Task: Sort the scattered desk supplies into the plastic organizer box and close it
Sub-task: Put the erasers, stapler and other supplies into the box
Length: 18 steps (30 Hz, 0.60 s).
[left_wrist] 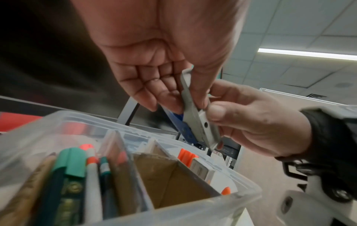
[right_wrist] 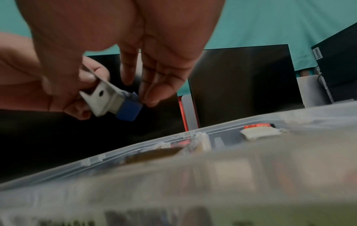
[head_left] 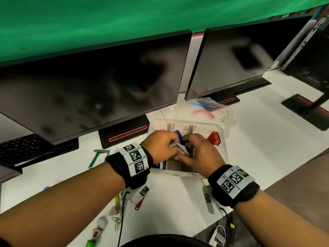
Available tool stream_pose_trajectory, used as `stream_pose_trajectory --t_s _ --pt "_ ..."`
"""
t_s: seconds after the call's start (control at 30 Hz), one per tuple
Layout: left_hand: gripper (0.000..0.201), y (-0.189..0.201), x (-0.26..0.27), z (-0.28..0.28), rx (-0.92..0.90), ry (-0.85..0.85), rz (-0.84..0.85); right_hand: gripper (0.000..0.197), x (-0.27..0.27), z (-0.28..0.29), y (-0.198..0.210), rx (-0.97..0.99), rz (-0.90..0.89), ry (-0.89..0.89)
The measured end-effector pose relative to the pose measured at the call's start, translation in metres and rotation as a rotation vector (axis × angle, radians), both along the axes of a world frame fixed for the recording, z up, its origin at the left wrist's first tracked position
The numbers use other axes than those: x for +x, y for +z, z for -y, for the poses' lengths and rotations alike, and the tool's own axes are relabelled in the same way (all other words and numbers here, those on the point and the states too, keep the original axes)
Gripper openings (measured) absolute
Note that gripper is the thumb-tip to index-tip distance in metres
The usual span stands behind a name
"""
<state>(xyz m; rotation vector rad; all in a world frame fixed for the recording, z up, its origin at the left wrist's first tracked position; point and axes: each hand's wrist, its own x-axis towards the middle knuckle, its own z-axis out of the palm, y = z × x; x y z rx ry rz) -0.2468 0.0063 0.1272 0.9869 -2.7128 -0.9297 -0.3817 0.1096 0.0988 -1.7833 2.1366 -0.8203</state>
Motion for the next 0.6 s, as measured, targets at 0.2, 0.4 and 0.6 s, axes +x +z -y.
stream_pose_trajectory --t_s 0.2,0.4,0.6 --pt "0.022 -0.006 -0.013 -0.001 0.278 0.057 -0.13 0.015 -0.012 0.007 0.009 0.139 0.064 -0.173" --pt "0.05 -0.034 0.024 0.038 -0.118 0.088 0.236 0.015 -0.052 0.028 0.01 0.404 0.211 -0.529" --pt "0.057 -0.053 0.038 0.044 -0.009 0.227 0.208 0.034 -0.047 0.054 0.007 0.73 0.146 -0.471"
